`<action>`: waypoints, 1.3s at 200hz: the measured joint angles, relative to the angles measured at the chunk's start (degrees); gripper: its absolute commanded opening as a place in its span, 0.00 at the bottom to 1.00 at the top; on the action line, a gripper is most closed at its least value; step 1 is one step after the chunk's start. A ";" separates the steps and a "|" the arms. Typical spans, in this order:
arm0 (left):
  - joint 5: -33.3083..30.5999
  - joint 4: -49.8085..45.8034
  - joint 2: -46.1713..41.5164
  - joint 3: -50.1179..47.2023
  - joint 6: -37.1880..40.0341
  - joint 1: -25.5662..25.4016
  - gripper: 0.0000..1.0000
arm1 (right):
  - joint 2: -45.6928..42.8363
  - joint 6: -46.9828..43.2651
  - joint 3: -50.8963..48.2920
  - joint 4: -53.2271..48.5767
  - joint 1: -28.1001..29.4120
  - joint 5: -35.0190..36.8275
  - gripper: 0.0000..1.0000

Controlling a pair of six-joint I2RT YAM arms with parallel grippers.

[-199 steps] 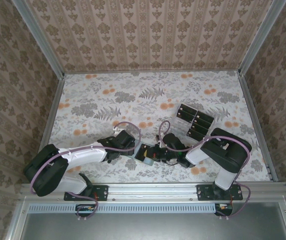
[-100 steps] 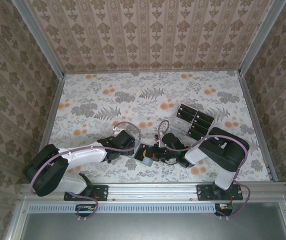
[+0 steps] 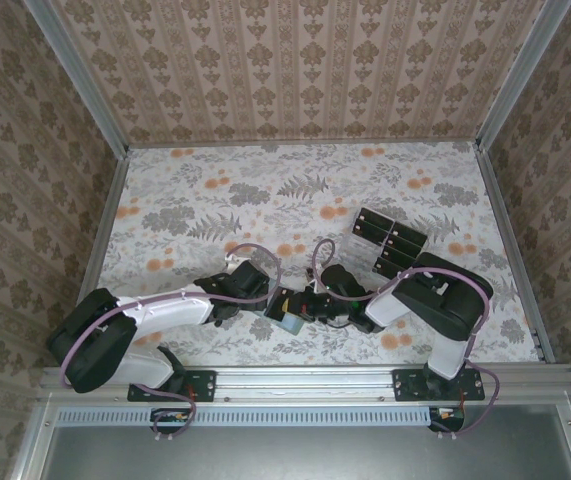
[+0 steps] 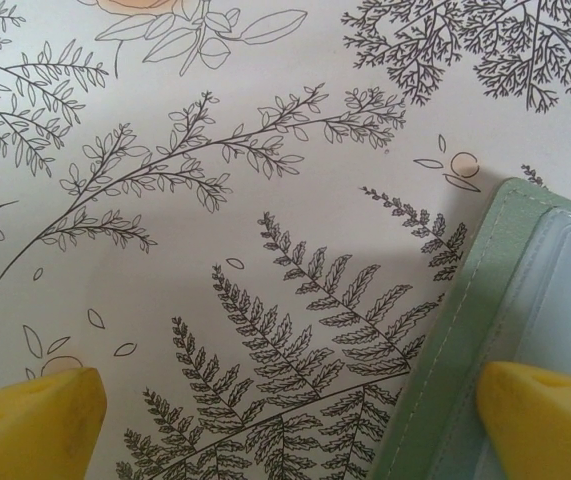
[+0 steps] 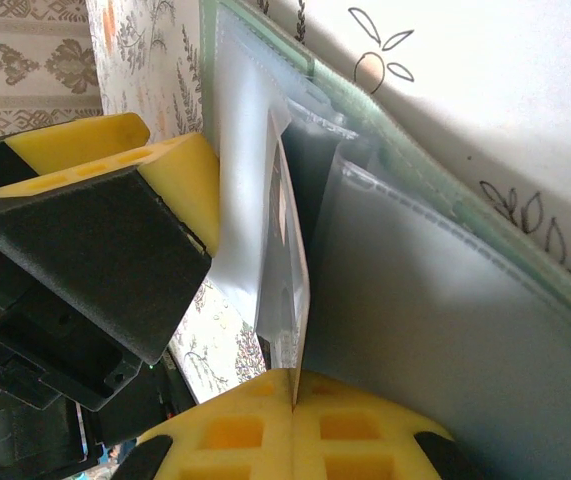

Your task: Put the credit cards into the card holder

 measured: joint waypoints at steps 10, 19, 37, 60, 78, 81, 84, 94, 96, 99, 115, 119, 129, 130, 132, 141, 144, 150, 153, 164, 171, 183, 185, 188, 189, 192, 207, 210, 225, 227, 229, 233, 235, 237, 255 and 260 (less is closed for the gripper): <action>-0.09 0.00 0.00 0.00 0.00 -0.07 1.00 | 0.00 0.00 0.00 -0.02 0.00 0.00 0.09; -0.13 0.00 0.00 0.00 0.00 -0.13 1.00 | -0.02 0.00 0.04 0.00 0.00 -0.09 0.16; -0.13 0.00 0.00 0.00 0.00 -0.33 1.00 | -0.50 -0.20 0.33 -0.02 0.00 -0.37 0.25; -0.09 0.00 -0.02 0.00 0.00 -0.33 1.00 | -2.58 -1.03 0.31 -2.86 0.11 0.02 0.24; -0.07 -0.02 -0.09 0.00 0.00 -0.33 1.00 | -4.07 -2.12 0.31 -6.21 0.11 0.48 0.15; -0.07 -0.04 -0.11 0.00 0.00 -0.33 1.00 | -4.24 -2.62 0.31 -6.67 0.11 0.52 0.13; -0.07 -0.04 -0.11 0.00 0.00 -0.33 1.00 | -4.35 -2.49 0.31 -7.21 0.11 0.59 0.12; -0.07 -0.11 -0.13 0.00 0.00 -0.33 1.00 | -4.59 -3.37 0.33 -8.68 0.11 0.83 0.07; -0.07 -0.11 -0.13 0.00 0.00 -0.33 1.00 | -4.59 -3.34 0.33 -8.79 0.11 0.83 0.06; -0.07 -0.15 -0.13 0.00 0.00 -0.33 1.00 | -4.59 -3.34 0.33 -9.20 0.11 0.90 0.04; -0.07 -0.22 -0.20 0.00 0.00 -0.33 1.00 | -4.61 -4.20 0.44 -9.99 0.11 0.92 0.00; -0.07 -0.24 -0.22 0.00 0.00 -0.33 1.00 | -4.61 -4.22 0.48 -10.21 0.11 0.92 0.00; -0.07 -0.37 -0.37 0.00 0.00 -0.33 1.00 | -4.61 -4.59 0.61 -10.43 0.09 0.92 0.00; -0.04 -0.42 -0.44 0.00 0.00 -0.33 1.00 | -4.61 -4.59 0.61 -10.43 0.09 0.92 0.00; -0.04 -0.44 -0.44 0.00 0.00 -0.33 1.00 | -4.61 -4.61 0.61 -10.43 0.09 0.92 0.00; -0.04 -0.74 -0.68 0.00 0.00 -0.33 1.00 | -4.61 -4.81 0.63 -10.58 0.04 0.92 0.00; -0.04 -0.87 -0.79 0.00 0.00 -0.33 1.00 | -4.61 -4.85 0.63 -10.60 -0.07 0.92 0.00; -0.04 -1.09 -0.98 0.00 0.00 -0.33 1.00 | -4.61 -4.92 0.63 -10.62 -0.15 0.90 0.00; -0.04 -1.20 -1.07 -0.02 0.00 -0.33 1.00 | -4.61 -4.98 0.63 -10.62 -0.24 0.90 0.00; -0.04 -1.44 -1.44 -0.15 0.00 -0.39 1.00 | -4.61 -5.07 0.63 -10.64 -0.55 0.70 0.00; -0.04 -1.46 -1.60 -0.28 0.00 -0.44 1.00 | -4.61 -5.16 0.63 -10.71 -0.79 0.50 0.00; -0.02 -1.53 -1.84 -0.61 -0.04 -0.44 1.00 | -4.59 -5.35 0.63 -10.78 -1.36 0.24 0.00; -0.02 -1.53 -1.84 -0.66 -0.04 -0.44 1.00 | -4.59 -5.42 0.63 -10.78 -1.44 0.17 0.00; -0.02 -1.53 -1.84 -0.72 -0.07 -0.44 1.00 | -4.57 -5.46 0.63 -10.78 -1.57 0.04 0.00; -0.02 -1.53 -1.84 -0.74 -0.07 -0.44 1.00 | -4.55 -5.49 0.63 -10.78 -1.62 0.02 0.00; -0.02 -1.53 -1.84 -0.79 -0.09 -0.44 1.00 | -4.52 -5.51 0.63 -10.75 -1.77 -0.02 0.00; -0.02 -1.49 -1.84 -1.01 -0.42 -0.44 1.00 | -4.26 -5.57 0.63 -10.40 -2.36 -0.66 0.00; -0.02 -1.44 -1.84 -1.07 -0.46 -0.44 1.00 | -4.22 -5.55 0.63 -10.27 -2.45 -0.76 0.00; -0.02 -1.29 -1.84 -1.22 -0.79 -0.44 1.00 | -3.87 -5.40 0.57 -9.49 -2.71 -1.31 0.00; -0.02 -1.29 -1.84 -1.22 -0.87 -0.44 1.00 | -3.80 -5.38 0.57 -9.42 -2.71 -1.36 0.00; -0.02 -1.29 -1.84 -1.22 -0.87 -0.44 1.00 | -3.72 -5.22 0.57 -9.20 -2.78 -1.46 0.00; -0.02 -1.29 -1.84 -1.22 -0.92 -0.44 1.00 | -3.61 -5.20 0.52 -8.96 -2.82 -1.51 0.00; -0.02 -1.29 -1.84 -1.22 -0.94 -0.44 1.00 | -3.52 -5.01 0.50 -8.74 -2.84 -1.60 0.00; -0.02 -1.29 -1.84 -1.22 -1.01 -0.44 1.00 | -3.43 -5.01 0.48 -8.57 -2.89 -1.70 0.00; 0.02 -1.20 -1.81 -1.36 -1.18 -0.44 1.00 | -2.93 -4.44 0.11 -6.97 -3.08 -2.10 0.00; 0.07 -1.07 -1.81 -1.38 -1.29 -0.44 1.00 | -2.73 -4.28 0.00 -6.40 -3.13 -2.21 0.00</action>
